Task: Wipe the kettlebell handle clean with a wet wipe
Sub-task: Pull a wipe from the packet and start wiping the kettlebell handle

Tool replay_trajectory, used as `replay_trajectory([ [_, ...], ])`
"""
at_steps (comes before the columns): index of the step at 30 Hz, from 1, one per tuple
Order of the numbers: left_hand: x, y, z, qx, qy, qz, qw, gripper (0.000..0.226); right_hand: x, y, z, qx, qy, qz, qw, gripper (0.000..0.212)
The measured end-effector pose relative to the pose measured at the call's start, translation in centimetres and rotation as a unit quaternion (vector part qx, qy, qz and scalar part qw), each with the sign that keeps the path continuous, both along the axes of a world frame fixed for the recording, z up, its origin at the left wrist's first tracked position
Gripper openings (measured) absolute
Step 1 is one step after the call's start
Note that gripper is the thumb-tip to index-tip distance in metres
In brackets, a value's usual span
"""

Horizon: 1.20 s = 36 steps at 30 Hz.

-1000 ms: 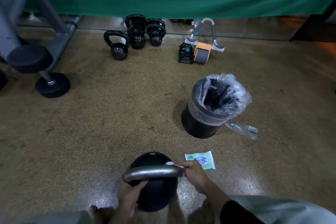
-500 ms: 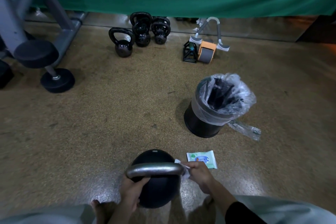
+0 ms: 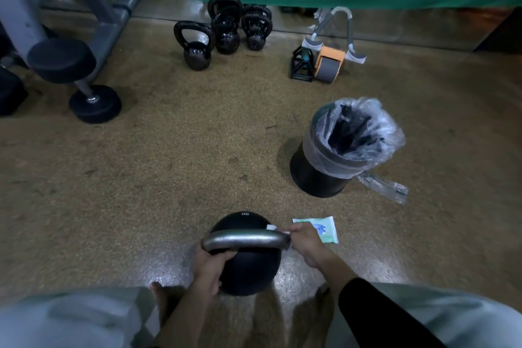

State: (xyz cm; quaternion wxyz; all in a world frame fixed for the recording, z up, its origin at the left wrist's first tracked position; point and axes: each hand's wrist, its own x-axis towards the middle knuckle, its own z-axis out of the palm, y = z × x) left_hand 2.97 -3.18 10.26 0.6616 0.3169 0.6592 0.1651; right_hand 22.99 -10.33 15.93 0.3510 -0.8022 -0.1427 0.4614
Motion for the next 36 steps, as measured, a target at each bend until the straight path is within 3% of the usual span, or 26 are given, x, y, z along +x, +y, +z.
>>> replay_trajectory([
  [3,-0.2,-0.1,0.2,-0.002,0.005,-0.011,1.0,0.06,-0.5,-1.0,-0.3,0.015,-0.007,0.001,1.0,0.045],
  [9,-0.5,-0.1,0.3,-0.008,0.002,-0.025,1.0,0.062,-0.3,-1.7,-0.7,0.001,-0.006,-0.013,1.0,0.03],
  [14,-0.6,-0.2,-0.1,-0.006,0.009,-0.036,0.999,0.071,-0.8,-0.7,-0.1,-0.001,-0.044,0.007,0.999,0.044],
  [20,-0.5,-0.2,0.8,0.0,0.009,-0.039,0.999,0.059,-0.6,-2.5,0.1,0.018,-0.038,-0.006,0.999,0.032],
  [25,-0.3,-0.4,1.2,0.004,0.003,-0.039,0.999,0.061,-1.4,-0.7,0.9,0.021,-0.071,0.006,0.997,0.045],
  [28,-0.4,-0.3,1.2,0.002,0.01,-0.036,0.999,0.062,-2.3,-2.6,0.5,0.05,-0.098,-0.016,0.994,0.041],
  [32,-0.5,-0.3,1.1,0.005,0.01,-0.04,0.999,0.06,-2.5,-3.5,0.0,0.062,-0.066,-0.069,0.993,0.032],
  [36,-0.4,-0.4,1.4,0.011,0.009,-0.042,0.999,0.056,-2.9,-2.3,0.1,0.042,-0.085,-0.069,0.993,0.039],
])
